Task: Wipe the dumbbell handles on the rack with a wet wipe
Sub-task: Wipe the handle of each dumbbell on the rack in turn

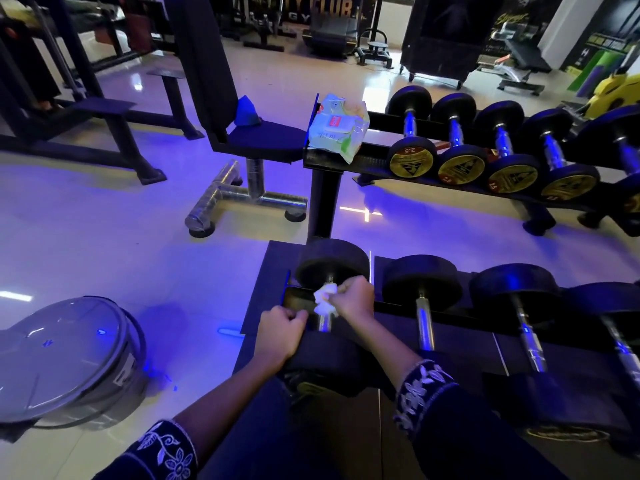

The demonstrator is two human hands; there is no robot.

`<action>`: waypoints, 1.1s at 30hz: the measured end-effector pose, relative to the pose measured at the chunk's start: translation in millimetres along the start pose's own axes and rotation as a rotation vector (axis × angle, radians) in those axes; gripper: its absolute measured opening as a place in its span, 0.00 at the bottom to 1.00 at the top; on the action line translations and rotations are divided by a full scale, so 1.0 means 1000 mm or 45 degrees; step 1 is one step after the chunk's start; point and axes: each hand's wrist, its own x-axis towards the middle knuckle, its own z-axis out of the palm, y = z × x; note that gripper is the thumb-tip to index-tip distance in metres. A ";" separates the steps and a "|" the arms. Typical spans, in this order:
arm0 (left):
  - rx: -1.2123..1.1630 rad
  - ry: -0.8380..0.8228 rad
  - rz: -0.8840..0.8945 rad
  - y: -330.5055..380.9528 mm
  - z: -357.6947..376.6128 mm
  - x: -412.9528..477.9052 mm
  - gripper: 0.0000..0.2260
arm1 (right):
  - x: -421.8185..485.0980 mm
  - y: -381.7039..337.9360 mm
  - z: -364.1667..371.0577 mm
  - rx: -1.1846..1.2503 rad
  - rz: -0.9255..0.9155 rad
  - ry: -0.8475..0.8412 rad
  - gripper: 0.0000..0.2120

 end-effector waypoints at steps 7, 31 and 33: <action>0.009 -0.034 -0.064 -0.002 0.003 0.005 0.21 | -0.009 0.026 0.002 0.069 0.062 -0.164 0.18; 0.191 -0.143 -0.276 0.029 0.007 0.002 0.21 | 0.017 0.034 0.016 0.934 0.656 -0.642 0.15; 0.210 -0.145 -0.284 0.031 0.008 0.003 0.22 | 0.017 0.045 0.013 0.936 0.657 -0.677 0.13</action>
